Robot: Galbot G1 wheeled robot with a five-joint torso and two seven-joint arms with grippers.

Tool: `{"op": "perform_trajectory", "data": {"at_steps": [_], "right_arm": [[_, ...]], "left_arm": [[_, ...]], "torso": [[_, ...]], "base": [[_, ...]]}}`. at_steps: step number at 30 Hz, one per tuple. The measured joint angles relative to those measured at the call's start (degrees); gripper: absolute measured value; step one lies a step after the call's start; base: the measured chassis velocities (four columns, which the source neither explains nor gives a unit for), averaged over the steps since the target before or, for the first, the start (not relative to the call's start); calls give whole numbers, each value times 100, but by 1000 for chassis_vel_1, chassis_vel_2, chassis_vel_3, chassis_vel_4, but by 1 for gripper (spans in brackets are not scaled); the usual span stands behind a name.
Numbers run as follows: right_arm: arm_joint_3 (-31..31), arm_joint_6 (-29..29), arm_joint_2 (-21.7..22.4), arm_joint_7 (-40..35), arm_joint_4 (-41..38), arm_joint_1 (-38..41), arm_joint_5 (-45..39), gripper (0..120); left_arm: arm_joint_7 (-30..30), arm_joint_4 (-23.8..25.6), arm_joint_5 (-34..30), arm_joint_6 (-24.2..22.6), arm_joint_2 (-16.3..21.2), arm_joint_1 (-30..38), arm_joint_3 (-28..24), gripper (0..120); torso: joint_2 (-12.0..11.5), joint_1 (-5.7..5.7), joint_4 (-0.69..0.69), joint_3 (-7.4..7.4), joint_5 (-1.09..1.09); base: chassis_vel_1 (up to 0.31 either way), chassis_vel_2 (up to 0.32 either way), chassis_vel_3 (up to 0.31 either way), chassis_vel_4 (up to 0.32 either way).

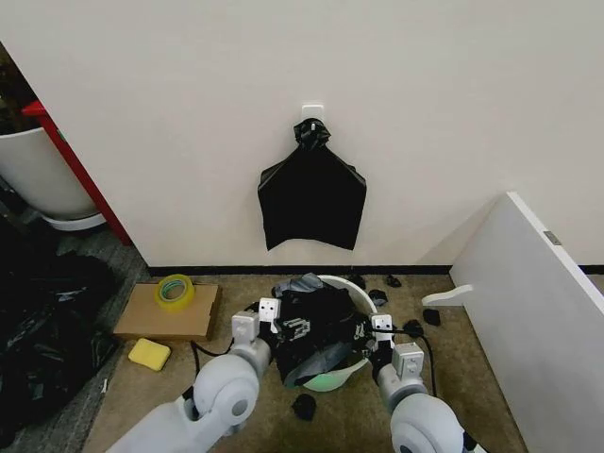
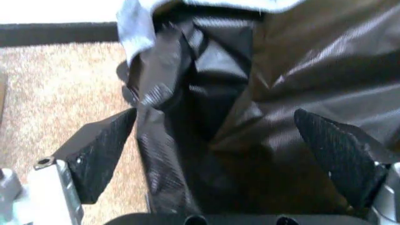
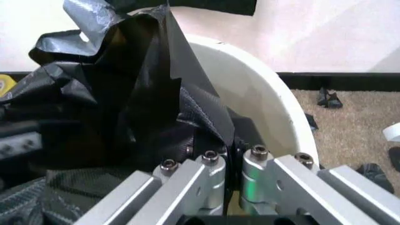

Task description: Place the garbage bag over the trash bin.

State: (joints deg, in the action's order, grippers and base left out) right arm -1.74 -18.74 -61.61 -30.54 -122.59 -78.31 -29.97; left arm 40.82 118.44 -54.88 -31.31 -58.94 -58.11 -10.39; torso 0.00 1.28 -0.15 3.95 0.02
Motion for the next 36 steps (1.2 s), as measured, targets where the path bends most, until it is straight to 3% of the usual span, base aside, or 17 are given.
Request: {"op": "perform_trajectory", "data": {"at_steps": [7,13,29,32,36], "right_arm": [[0,-9,-8,2,-58,-47,1,0],[29,-16,-18,5,-71,-51,3,0],[72,112,-37,103,-40,-88,75,0],[98,426,-26,288,25,-102,174,0],[86,1129,-5,847,173,-23,396,0]], "left_arm": [[546,-128,-431,-515,-255,279,-182,90],[782,-175,-697,-752,-283,300,-77,64],[839,-279,-734,-795,-264,12,344,10],[683,-228,-587,-662,-224,-159,499,2],[502,80,-167,-481,23,-693,869,2]], "torso": [[0,0,0,0,0],[0,0,0,0,0],[0,0,0,0,0],[0,0,-2,0,-3],[0,-1,1,0,-2]], "base": [[0,0,0,0],[0,0,0,0],[0,0,0,0],[0,0,0,0],[0,0,0,0]]}}
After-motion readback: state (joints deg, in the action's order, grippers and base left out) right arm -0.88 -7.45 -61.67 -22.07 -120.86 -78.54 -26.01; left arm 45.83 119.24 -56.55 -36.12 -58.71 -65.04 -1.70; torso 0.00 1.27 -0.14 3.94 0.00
